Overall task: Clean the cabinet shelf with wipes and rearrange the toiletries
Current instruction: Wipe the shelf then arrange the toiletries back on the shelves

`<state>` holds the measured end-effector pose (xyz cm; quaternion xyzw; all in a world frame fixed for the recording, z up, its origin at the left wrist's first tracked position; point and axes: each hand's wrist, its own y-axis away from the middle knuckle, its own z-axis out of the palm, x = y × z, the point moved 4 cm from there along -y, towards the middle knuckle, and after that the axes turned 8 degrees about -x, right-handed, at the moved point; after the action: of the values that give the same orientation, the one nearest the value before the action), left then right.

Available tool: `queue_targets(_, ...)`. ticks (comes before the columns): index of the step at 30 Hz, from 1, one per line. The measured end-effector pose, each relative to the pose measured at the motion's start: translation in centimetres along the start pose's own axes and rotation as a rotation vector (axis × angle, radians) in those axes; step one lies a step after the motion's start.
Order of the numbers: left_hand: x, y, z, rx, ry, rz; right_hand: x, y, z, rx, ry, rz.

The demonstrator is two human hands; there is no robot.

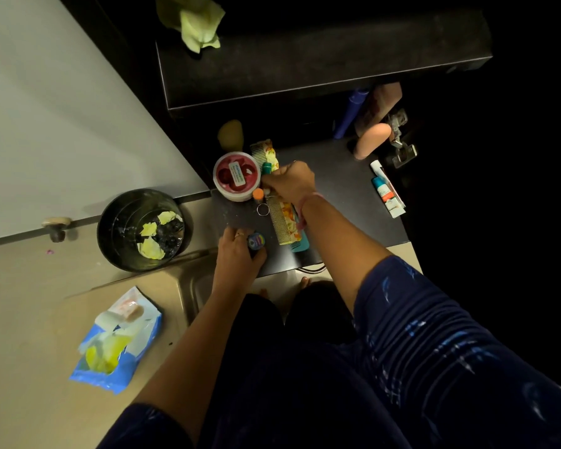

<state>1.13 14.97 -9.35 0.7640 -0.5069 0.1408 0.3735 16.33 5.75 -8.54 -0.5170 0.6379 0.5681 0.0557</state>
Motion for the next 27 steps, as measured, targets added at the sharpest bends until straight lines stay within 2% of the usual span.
queue_targets(5, 0.9, 0.8, -0.1, 0.026, 0.053, 0.038, 1.4, 0.7, 0.1, -0.06, -0.309, 0.032)
queue_targets(10, 3.2, 1.1, -0.2, 0.04, 0.075, 0.152, 1.7, 1.9, -1.2, -0.131, -0.651, 0.072)
queue_targets(13, 3.4, 0.8, 0.1, 0.007, 0.09, 0.098, 2.2, 2.3, -2.4, -0.157, -0.808, 0.104)
queue_targets(21, 4.4, -0.4, 0.0, -0.006, 0.061, 0.092, 4.0, 2.1, -6.1, 0.031, -1.185, 0.149)
queue_targets(27, 8.8, -3.2, 0.1, 0.003, 0.022, 0.185, 4.3, 0.5, -7.8, 0.189, -1.228, 0.169)
